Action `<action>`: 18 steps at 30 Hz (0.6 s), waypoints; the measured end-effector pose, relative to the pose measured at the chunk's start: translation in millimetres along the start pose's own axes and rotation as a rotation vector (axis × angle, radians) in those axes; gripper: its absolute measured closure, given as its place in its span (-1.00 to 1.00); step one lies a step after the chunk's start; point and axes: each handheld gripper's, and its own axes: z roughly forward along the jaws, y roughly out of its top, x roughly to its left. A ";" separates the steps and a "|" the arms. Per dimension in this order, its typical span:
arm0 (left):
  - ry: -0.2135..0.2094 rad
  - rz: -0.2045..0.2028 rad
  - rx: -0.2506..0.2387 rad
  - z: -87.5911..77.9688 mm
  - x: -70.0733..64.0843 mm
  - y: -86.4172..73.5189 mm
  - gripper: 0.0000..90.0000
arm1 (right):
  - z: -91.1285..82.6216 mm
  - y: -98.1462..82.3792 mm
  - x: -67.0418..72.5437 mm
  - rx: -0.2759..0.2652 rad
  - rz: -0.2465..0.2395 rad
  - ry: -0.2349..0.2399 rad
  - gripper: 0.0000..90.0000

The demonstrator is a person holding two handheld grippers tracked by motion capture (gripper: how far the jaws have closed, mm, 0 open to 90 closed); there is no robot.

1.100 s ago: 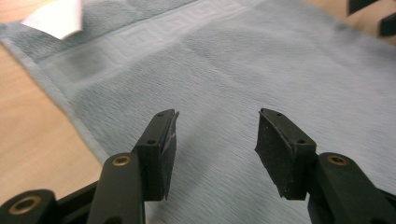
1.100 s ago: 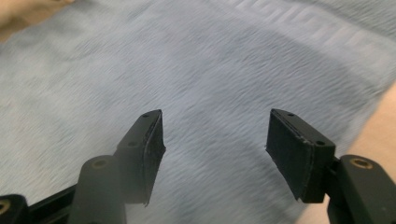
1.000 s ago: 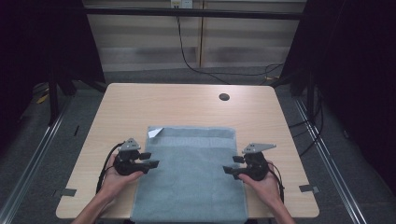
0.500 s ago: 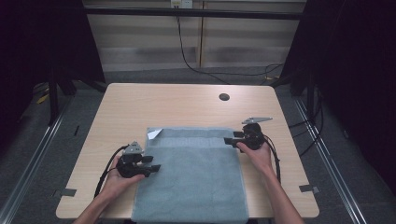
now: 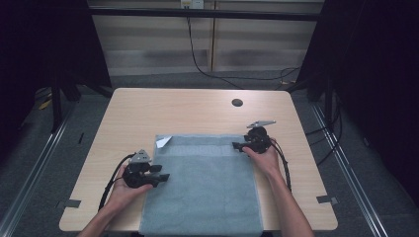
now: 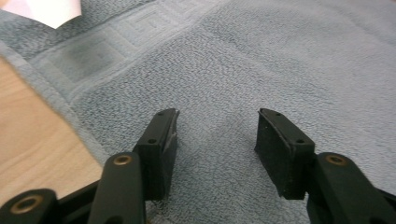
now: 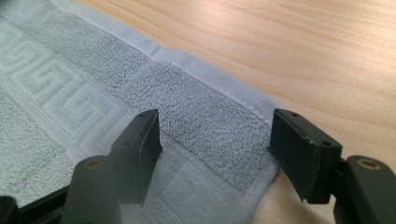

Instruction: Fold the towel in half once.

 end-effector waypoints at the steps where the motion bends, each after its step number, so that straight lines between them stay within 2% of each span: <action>1: 0.002 -0.013 -0.006 0.5 0.5 2.1 0.05 | -0.1 0.3 1.9 0.008 -0.008 -0.006 -0.25; 3: 0.014 -0.024 -0.027 -0.9 3.4 6.9 0.02 | -0.5 0.0 4.7 0.016 -0.025 -0.023 -0.13; 4: 0.014 -0.035 -0.037 -1.7 5.1 9.2 0.01 | -0.8 0.0 6.8 0.024 -0.052 -0.051 -0.04; 6: 0.020 -0.047 -0.042 -2.6 10.6 13.0 -0.01 | -1.7 0.2 7.6 0.022 -0.052 -0.041 0.16; 9: 0.070 -0.082 -0.073 -2.6 22.9 18.7 -0.01 | -3.3 1.1 11.2 0.038 -0.063 -0.025 0.46; 10: 0.084 -0.074 -0.067 -2.2 26.4 21.3 -0.02 | -3.2 1.1 12.9 0.038 -0.068 -0.015 0.58; 12: 0.102 -0.085 -0.100 -2.7 33.5 24.6 -0.03 | -3.2 0.2 13.5 0.030 -0.055 0.014 0.76; 13: 0.106 -0.103 -0.093 -1.7 37.2 26.8 -0.04 | -3.5 -1.0 13.1 0.024 -0.054 0.023 0.80; 14: 0.121 -0.100 -0.090 -1.0 40.3 28.8 -0.07 | -4.0 -2.4 12.6 0.018 -0.043 0.034 0.84; 16: 0.120 -0.130 -0.120 0.4 47.6 30.8 -0.09 | -4.9 -4.8 12.0 0.007 -0.035 0.045 0.86; 17: 0.114 -0.149 -0.102 2.3 51.3 32.4 -0.12 | -5.7 -5.5 12.2 0.011 -0.031 0.048 0.86; 18: 0.122 -0.148 -0.088 5.0 54.3 33.8 -0.18 | -5.8 -6.0 12.3 0.007 -0.033 0.048 0.86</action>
